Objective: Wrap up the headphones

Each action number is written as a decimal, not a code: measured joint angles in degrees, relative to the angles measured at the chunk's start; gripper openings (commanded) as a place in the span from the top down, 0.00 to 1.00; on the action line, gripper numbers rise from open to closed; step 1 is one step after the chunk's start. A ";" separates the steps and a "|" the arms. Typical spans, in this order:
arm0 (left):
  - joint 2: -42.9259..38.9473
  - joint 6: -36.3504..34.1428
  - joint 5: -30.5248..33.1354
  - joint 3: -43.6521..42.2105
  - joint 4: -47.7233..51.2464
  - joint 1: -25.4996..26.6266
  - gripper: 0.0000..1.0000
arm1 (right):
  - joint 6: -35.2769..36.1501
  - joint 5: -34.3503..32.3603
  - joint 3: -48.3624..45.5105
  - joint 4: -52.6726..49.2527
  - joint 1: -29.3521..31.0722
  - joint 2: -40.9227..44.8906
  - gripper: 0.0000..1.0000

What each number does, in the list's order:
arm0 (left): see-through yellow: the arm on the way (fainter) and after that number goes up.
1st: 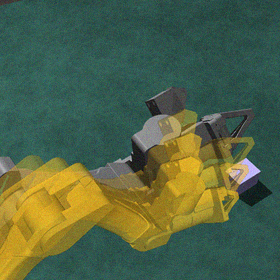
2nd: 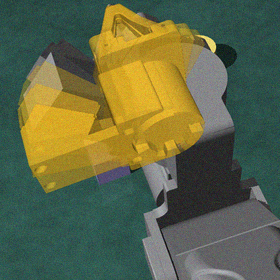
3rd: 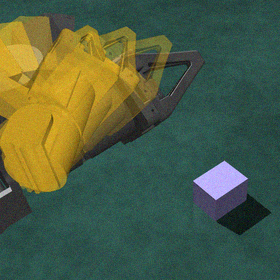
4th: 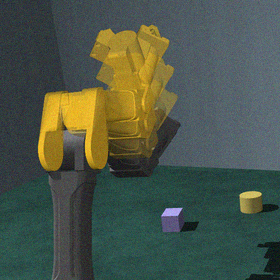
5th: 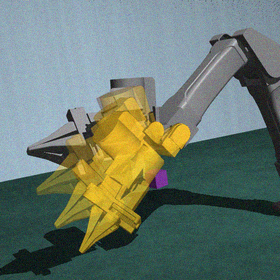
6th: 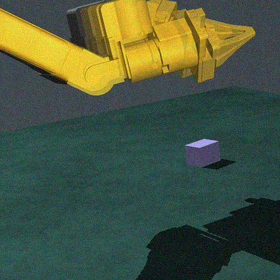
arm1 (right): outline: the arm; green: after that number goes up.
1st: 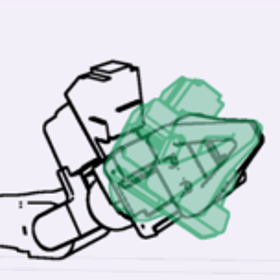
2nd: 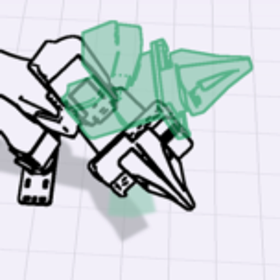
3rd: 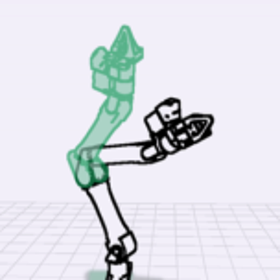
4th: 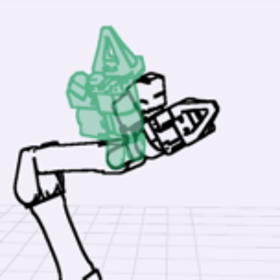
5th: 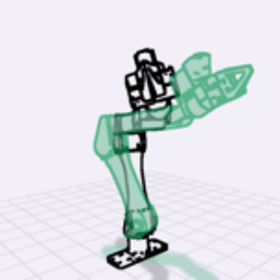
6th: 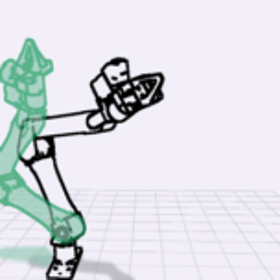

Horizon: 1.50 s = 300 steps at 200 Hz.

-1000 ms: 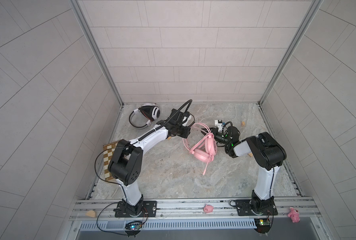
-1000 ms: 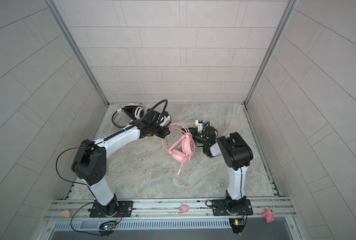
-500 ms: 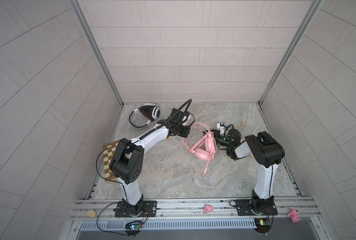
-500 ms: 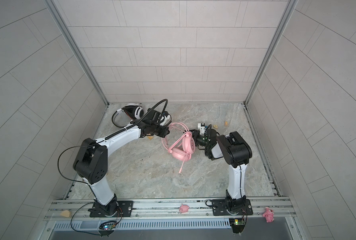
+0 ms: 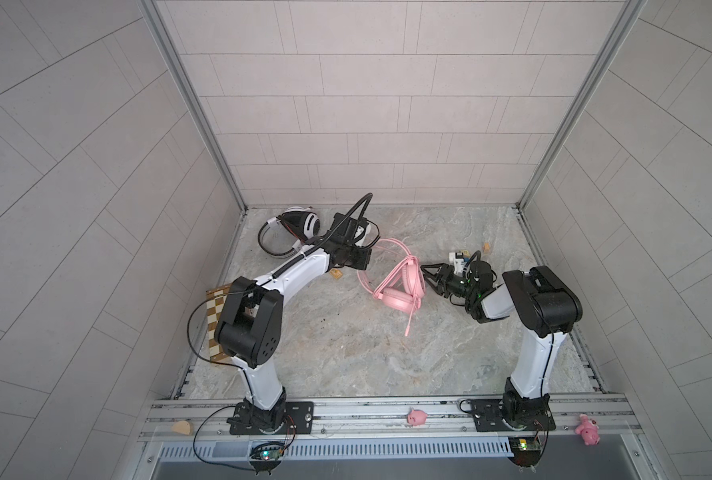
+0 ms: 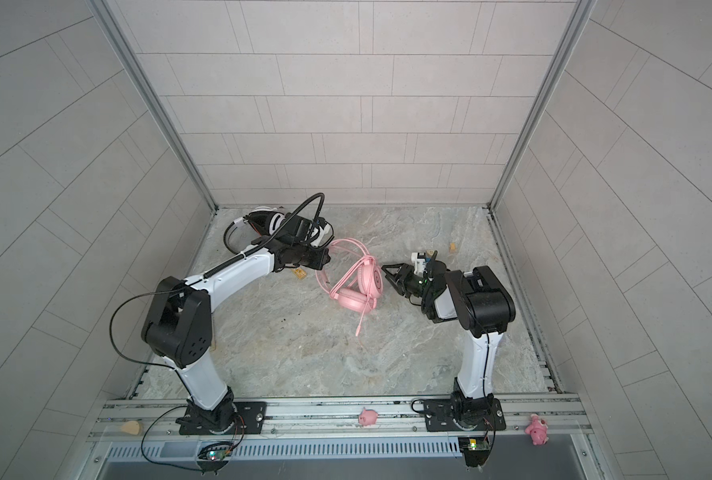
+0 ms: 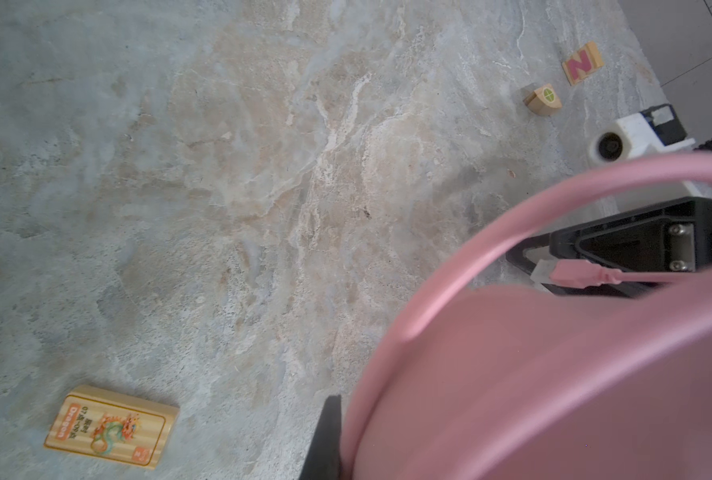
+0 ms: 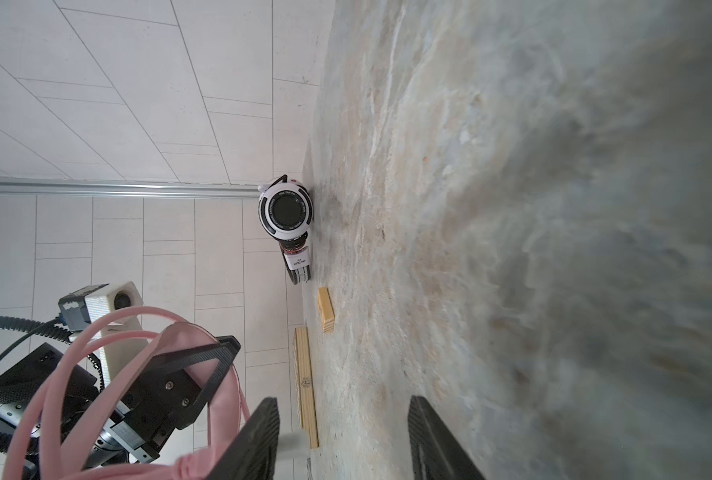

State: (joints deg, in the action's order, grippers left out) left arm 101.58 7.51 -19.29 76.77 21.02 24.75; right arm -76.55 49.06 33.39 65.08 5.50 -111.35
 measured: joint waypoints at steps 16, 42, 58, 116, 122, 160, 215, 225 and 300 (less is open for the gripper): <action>0.00 0.00 0.48 0.66 0.94 -0.52 1.00 | 0.57 -0.07 -0.85 -0.76 -0.98 0.20 0.47; 0.02 0.09 1.60 2.56 3.08 -1.14 1.00 | 2.29 -0.44 -2.21 -3.21 -2.80 2.01 0.48; 0.44 0.50 2.62 4.13 4.31 -1.16 1.00 | 4.17 -0.83 -2.67 -6.38 -3.67 4.85 0.48; 10.84 8.24 11.02 11.21 7.91 -1.22 1.00 | 20.13 -4.46 -0.20 -31.34 -4.04 22.38 0.48; 12.48 9.25 11.93 12.52 8.98 -1.25 1.00 | 21.75 -4.79 0.13 -33.59 -4.04 23.74 0.48; 20.22 14.27 16.02 20.28 13.62 -1.42 1.00 | 29.94 -7.23 -0.02 -43.80 -4.00 28.72 0.48; 26.38 19.15 17.27 29.18 15.67 -1.55 1.00 | 35.52 -9.49 -3.54 -49.88 -4.00 29.51 0.48; 27.82 19.87 17.27 30.75 16.04 -1.55 1.00 | 35.91 -9.64 -3.82 -49.88 -4.00 29.62 0.49; 37.59 23.10 16.55 44.00 19.32 -1.55 0.87 | 37.18 -11.69 -5.66 -47.78 -3.06 29.57 0.49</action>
State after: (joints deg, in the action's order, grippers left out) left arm 139.17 30.61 -2.74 120.77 40.34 23.20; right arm -39.38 37.36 27.73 17.30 2.44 -81.78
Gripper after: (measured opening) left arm 0.079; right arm 0.510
